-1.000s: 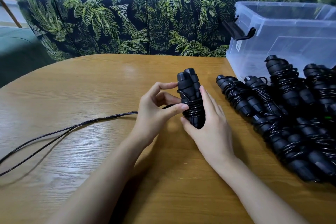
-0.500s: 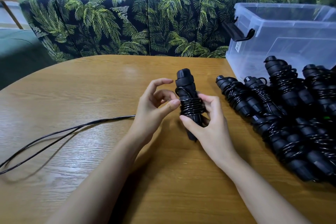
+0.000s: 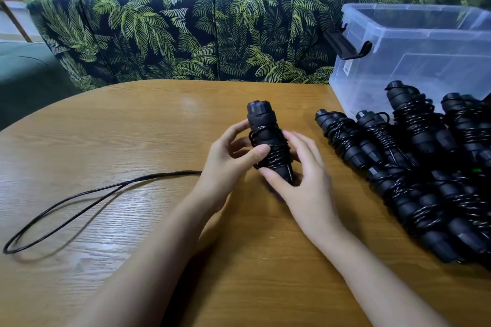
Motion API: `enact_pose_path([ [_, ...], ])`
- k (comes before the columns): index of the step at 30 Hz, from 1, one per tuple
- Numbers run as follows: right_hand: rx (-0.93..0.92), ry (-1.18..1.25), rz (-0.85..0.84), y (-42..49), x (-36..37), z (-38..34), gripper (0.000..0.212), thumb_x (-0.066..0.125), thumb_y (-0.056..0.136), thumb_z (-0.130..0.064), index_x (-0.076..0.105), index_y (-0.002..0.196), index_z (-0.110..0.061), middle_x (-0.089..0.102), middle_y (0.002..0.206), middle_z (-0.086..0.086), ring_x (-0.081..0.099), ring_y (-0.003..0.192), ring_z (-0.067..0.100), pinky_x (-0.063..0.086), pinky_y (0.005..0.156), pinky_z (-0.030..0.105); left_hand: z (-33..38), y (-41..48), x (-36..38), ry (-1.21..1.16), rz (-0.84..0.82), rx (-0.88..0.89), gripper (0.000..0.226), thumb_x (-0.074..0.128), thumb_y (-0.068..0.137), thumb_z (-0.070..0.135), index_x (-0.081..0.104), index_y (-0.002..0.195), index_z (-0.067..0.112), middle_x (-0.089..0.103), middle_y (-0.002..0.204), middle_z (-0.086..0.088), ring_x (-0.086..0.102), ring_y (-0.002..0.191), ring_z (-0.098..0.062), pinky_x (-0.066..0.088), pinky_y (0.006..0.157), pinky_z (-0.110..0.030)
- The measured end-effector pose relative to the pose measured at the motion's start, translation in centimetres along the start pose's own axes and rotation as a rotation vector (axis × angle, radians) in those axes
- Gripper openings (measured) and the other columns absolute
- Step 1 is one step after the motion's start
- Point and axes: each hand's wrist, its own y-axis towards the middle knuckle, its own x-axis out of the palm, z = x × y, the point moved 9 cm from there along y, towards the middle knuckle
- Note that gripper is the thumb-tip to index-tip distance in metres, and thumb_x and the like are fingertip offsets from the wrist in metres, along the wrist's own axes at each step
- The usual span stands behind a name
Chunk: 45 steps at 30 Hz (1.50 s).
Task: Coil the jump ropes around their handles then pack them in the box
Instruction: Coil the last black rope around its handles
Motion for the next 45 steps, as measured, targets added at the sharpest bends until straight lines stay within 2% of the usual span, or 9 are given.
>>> enact_pose_path([
  [6,0.052,0.123,0.005,0.1,-0.3,0.6,0.069,0.075,0.082,-0.031,0.04,0.14,-0.044,0.055,0.137,-0.021,0.051,0.128,0.002,0.043,0.108,0.032,0.8,-0.1,0.0,0.032,-0.051,0.025,0.067,0.071,0.076,0.019,0.051,0.139,0.015,0.071,0.093,-0.001,0.068,0.09,-0.012,0.055,0.083,-0.026],
  [12,0.083,0.155,-0.013,0.2,-0.1,1.1,0.079,0.078,0.081,-0.024,0.035,0.147,-0.035,0.053,0.141,-0.014,0.049,0.128,-0.003,0.043,0.107,0.027,1.0,0.0,-0.4,0.051,-0.013,0.051,0.059,0.073,0.074,0.021,0.056,0.131,0.021,0.07,0.084,0.002,0.068,0.085,-0.013,0.055,0.087,-0.03],
  [17,0.047,0.06,-0.006,0.3,-0.1,0.7,0.078,0.076,0.083,-0.028,0.036,0.15,-0.026,0.043,0.139,-0.023,0.037,0.127,-0.017,0.03,0.1,0.005,1.1,-0.2,-0.3,0.067,0.016,0.08,0.054,0.073,0.076,0.023,0.058,0.127,0.022,0.071,0.079,0.005,0.068,0.083,-0.009,0.054,0.083,-0.026],
  [22,0.081,0.17,-0.001,0.6,-0.6,1.1,0.08,0.079,0.08,-0.019,0.038,0.148,-0.023,0.05,0.131,-0.026,0.048,0.126,-0.004,0.04,0.108,0.024,1.1,0.0,-0.2,0.062,-0.04,0.064,0.057,0.073,0.076,0.021,0.056,0.131,0.022,0.07,0.089,-0.001,0.068,0.088,-0.015,0.056,0.091,-0.034],
  [26,0.076,0.204,0.012,0.5,-0.6,0.9,0.079,0.08,0.079,-0.016,0.041,0.143,-0.039,0.059,0.128,-0.02,0.053,0.124,0.0,0.043,0.104,0.025,1.2,-0.1,-0.5,0.069,-0.007,0.074,0.056,0.075,0.075,0.023,0.058,0.128,0.021,0.069,0.085,0.0,0.069,0.088,-0.017,0.056,0.087,-0.035],
  [32,0.135,0.344,-0.057,0.6,-0.1,1.1,0.067,0.069,0.085,-0.019,0.037,0.14,-0.04,0.057,0.116,-0.044,0.055,0.117,-0.01,0.043,0.091,0.009,1.3,0.0,-0.8,0.031,-0.004,0.057,0.052,0.075,0.074,0.022,0.06,0.124,0.023,0.069,0.084,0.003,0.068,0.086,-0.013,0.052,0.083,-0.026],
  [39,0.012,0.052,0.089,0.3,-1.0,0.6,0.067,0.064,0.09,-0.035,0.032,0.149,-0.034,0.03,0.15,-0.011,0.034,0.14,0.008,0.034,0.115,0.036,1.3,-0.2,-0.7,0.044,0.056,0.066,0.058,0.078,0.073,0.023,0.06,0.128,0.02,0.071,0.083,0.002,0.071,0.089,-0.016,0.055,0.085,-0.03],
  [42,-0.126,-0.063,0.09,0.1,-0.7,-0.7,0.065,0.056,0.093,-0.021,0.03,0.152,-0.026,0.033,0.15,-0.007,0.033,0.136,-0.003,0.03,0.112,0.019,1.5,-0.4,-0.6,0.074,0.082,0.079,0.055,0.079,0.074,0.019,0.061,0.126,0.019,0.07,0.077,0.005,0.07,0.084,-0.012,0.055,0.08,-0.026],
  [45,-0.118,-0.102,0.014,0.0,0.4,-0.5,0.059,0.047,0.098,-0.02,0.028,0.153,-0.029,0.029,0.154,-0.006,0.03,0.14,0.004,0.026,0.114,0.019,1.8,-0.5,-0.9,0.131,0.106,0.098,0.054,0.081,0.07,0.026,0.064,0.121,0.023,0.07,0.076,0.006,0.069,0.082,-0.015,0.057,0.085,-0.036],
])
